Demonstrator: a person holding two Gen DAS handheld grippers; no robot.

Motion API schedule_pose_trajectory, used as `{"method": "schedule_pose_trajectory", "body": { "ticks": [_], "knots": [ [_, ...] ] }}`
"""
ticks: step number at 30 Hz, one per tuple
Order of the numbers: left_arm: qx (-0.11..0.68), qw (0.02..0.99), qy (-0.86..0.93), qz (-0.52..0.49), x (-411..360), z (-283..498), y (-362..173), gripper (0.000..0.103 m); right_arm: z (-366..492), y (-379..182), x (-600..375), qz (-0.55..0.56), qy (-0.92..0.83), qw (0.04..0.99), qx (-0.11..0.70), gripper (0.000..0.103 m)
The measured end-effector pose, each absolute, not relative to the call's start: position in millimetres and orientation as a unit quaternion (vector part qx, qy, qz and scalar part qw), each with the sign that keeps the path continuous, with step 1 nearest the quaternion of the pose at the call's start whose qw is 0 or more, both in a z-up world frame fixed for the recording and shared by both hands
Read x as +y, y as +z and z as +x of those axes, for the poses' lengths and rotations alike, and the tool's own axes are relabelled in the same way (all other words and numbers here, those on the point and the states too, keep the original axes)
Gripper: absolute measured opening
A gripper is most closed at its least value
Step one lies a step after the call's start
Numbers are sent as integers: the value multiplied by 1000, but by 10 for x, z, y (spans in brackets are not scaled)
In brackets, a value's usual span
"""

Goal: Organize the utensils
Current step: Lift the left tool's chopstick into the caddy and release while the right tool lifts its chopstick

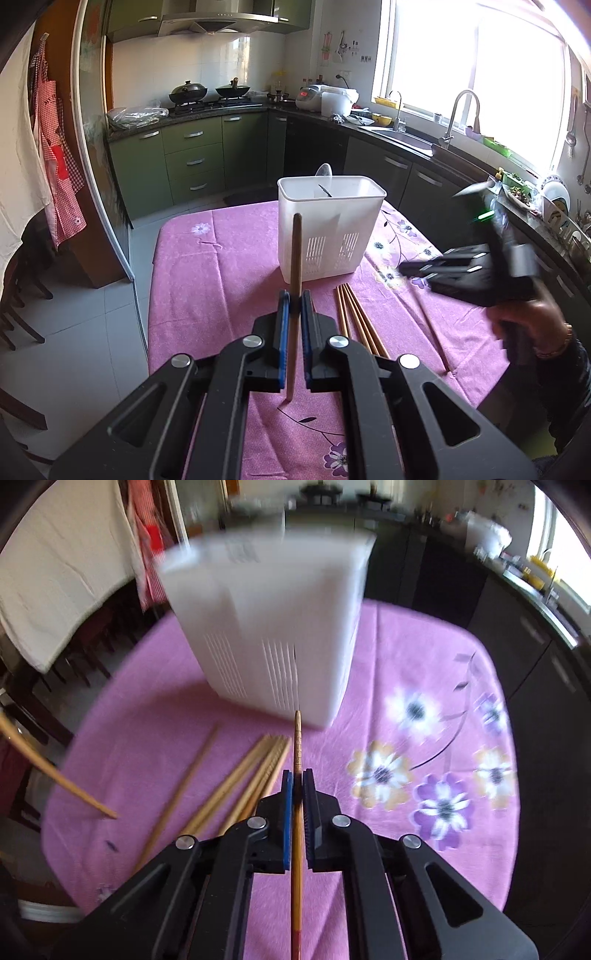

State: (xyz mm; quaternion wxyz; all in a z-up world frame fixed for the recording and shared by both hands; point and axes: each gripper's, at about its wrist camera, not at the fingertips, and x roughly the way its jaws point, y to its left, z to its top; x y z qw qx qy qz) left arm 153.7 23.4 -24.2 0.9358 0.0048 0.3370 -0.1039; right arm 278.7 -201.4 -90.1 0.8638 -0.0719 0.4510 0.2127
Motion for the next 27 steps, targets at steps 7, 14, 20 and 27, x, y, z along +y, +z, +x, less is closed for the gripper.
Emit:
{"method": "schedule_pose_trajectory", "body": {
  "ticks": [7, 14, 20, 27],
  "knots": [
    [338, 936, -103, 10, 203, 1528, -235, 6, 2164, -166, -2424, -43, 216, 911, 350, 6],
    [339, 935, -101, 13, 178, 1518, -229, 6, 1806, -93, -2543, -51, 211, 919, 328, 6],
    [337, 935, -104, 17, 130, 1522, -157, 6, 1762, -107, -2592, -45, 216, 919, 327, 6],
    [325, 937, -126, 19, 16, 1609, 160, 6, 1773, -133, -2671, -34, 218, 920, 325, 6]
  ]
}}
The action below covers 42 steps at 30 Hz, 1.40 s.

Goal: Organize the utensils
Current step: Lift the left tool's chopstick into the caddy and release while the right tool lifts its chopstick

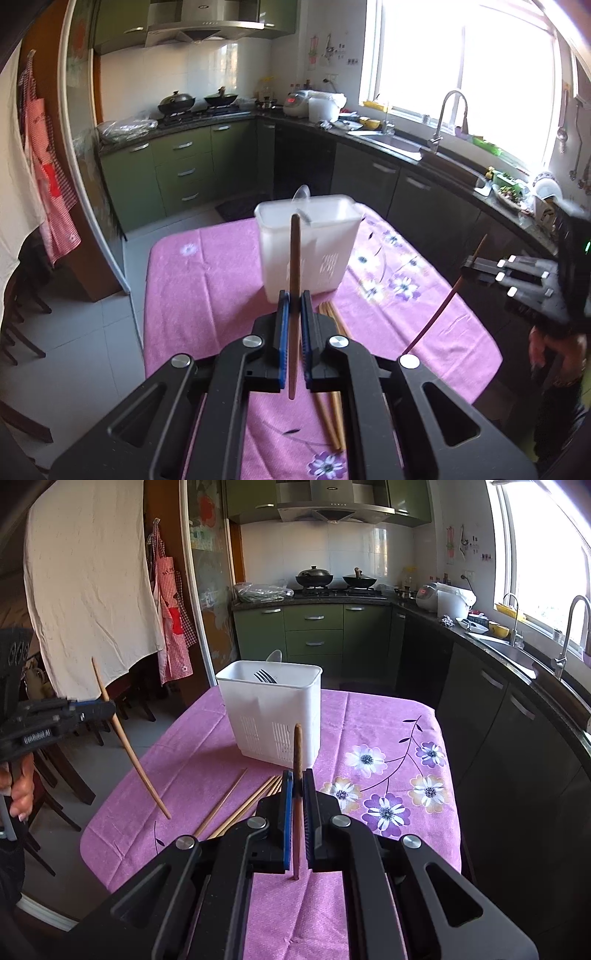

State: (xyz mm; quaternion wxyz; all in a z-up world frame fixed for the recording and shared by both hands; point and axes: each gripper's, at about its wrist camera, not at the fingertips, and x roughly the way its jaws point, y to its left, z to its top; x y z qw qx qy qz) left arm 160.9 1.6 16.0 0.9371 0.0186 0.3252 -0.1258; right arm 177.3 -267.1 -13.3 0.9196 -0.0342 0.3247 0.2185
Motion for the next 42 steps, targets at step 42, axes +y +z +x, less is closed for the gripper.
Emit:
{"method": "schedule_pose_trajectory", "body": {
  "ticks": [42],
  "knots": [
    [237, 967, -91, -16, -69, 2375, 708, 42, 2082, 583, -2687, 1, 274, 925, 262, 6]
  ]
}}
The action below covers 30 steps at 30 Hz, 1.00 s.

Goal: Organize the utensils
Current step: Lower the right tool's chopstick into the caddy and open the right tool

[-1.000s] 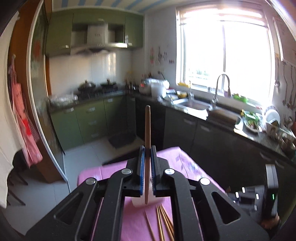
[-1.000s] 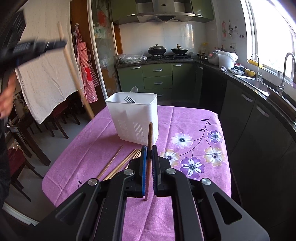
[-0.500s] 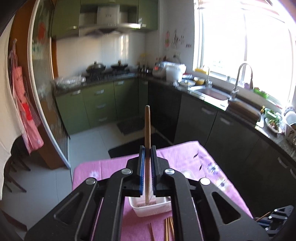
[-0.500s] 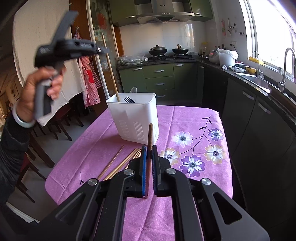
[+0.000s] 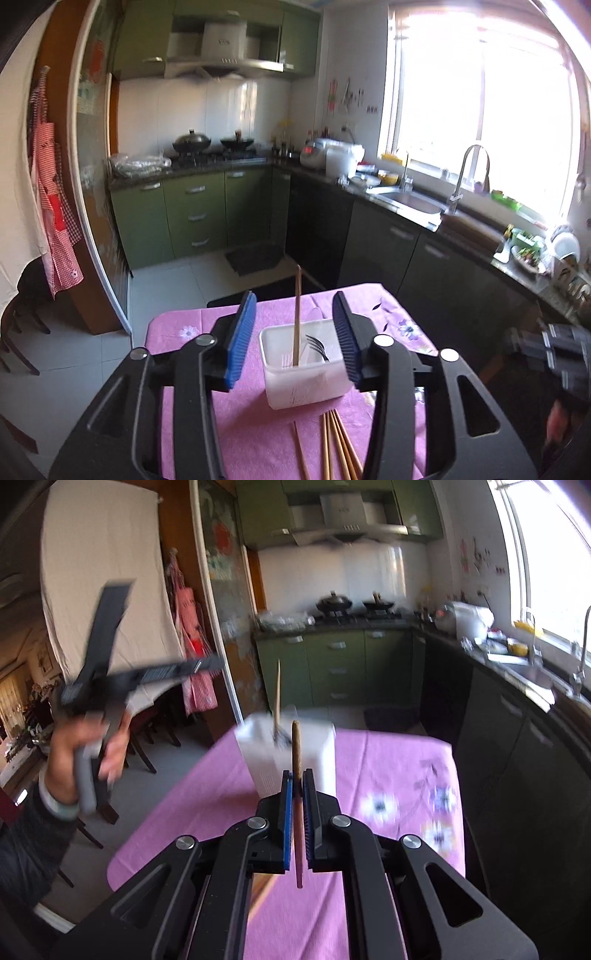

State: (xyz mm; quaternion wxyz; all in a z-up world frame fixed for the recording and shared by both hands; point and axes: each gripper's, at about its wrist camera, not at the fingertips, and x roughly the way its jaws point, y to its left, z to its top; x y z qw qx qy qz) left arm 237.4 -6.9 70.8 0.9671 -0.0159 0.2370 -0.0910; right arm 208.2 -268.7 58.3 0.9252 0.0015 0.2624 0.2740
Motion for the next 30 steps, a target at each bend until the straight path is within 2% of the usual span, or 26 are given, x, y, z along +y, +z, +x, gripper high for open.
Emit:
{"method": "schedule_pose_trajectory", "body": {
  "ticks": [6, 10, 15, 24, 26, 30],
  "knots": [
    [214, 973, -91, 7, -10, 1824, 683, 42, 2437, 1193, -2468, 25, 284, 937, 202, 6],
    [213, 973, -89, 15, 29, 1597, 593, 48, 2721, 1366, -2313, 29, 262, 948, 180, 6],
    [234, 968, -92, 19, 84, 1496, 461, 48, 3137, 1239, -2139, 23, 236, 950, 205, 6],
    [256, 961, -98, 22, 69, 1494, 330, 48, 3601, 555, -1957, 6, 227, 930, 289, 7],
    [260, 960, -100, 24, 46, 1508, 315, 48, 3570, 553, -1936, 4, 233, 929, 287, 18],
    [273, 956, -110, 20, -23, 1532, 265, 49, 3238, 723, -2028, 3, 242, 937, 254, 19]
  ]
}}
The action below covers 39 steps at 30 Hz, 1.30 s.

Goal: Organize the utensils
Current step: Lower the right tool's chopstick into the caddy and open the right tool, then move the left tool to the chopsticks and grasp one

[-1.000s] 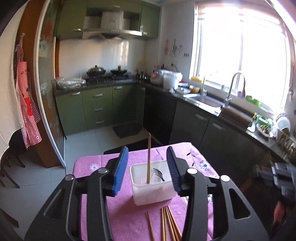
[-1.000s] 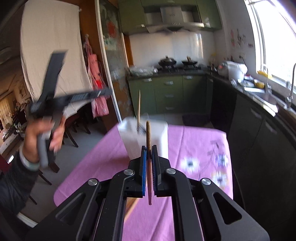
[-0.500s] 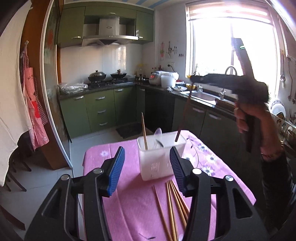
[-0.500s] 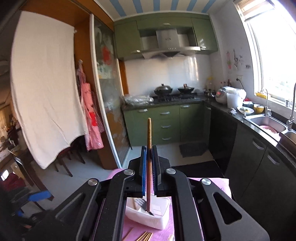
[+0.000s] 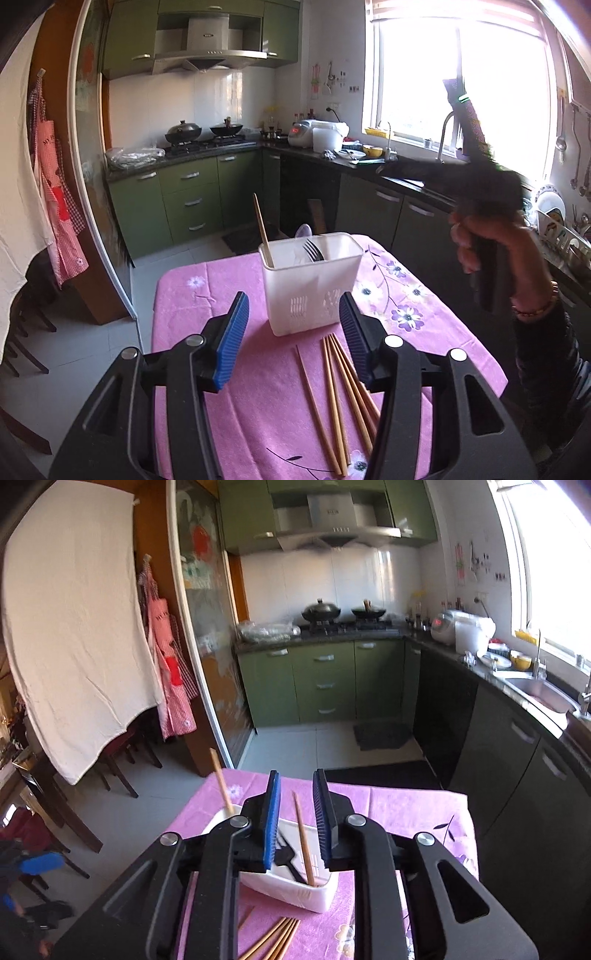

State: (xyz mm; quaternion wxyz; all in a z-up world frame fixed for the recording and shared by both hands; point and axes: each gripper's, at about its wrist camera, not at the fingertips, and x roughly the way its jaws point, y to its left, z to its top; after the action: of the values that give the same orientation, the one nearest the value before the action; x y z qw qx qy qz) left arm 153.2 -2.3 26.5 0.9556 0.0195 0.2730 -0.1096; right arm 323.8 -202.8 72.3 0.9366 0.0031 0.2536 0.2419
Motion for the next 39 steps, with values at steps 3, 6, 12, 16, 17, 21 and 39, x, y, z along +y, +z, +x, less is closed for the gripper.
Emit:
{"method": "schedule_pose_trajectory", "body": {
  "ticks": [3, 6, 12, 16, 17, 21, 39],
  "knots": [
    [281, 953, -114, 15, -54, 1546, 188, 55, 2919, 755, -2136, -3, 245, 940, 238, 19],
    [296, 948, -118, 12, -105, 1595, 73, 57, 2461, 602, -2325, -11, 236, 944, 231, 32],
    [382, 917, -119, 7, -253, 1895, -441, 59, 1942, -169, -2612, -25, 186, 941, 281, 37],
    [460, 881, -114, -3, -321, 2234, -893, 58, 1856, -647, -2785, -7, 167, 930, 328, 37],
    [482, 869, -110, -8, -337, 2349, -1024, 58, 1859, -743, -2840, 4, 166, 927, 338, 37],
    [530, 842, -97, -16, -371, 2623, -1362, 48, 1898, -965, -2923, 23, 165, 916, 365, 37],
    [583, 810, -51, 32, -649, 3111, -1756, 15, 1971, -1026, -2958, 41, 170, 909, 379, 41]
  ]
}}
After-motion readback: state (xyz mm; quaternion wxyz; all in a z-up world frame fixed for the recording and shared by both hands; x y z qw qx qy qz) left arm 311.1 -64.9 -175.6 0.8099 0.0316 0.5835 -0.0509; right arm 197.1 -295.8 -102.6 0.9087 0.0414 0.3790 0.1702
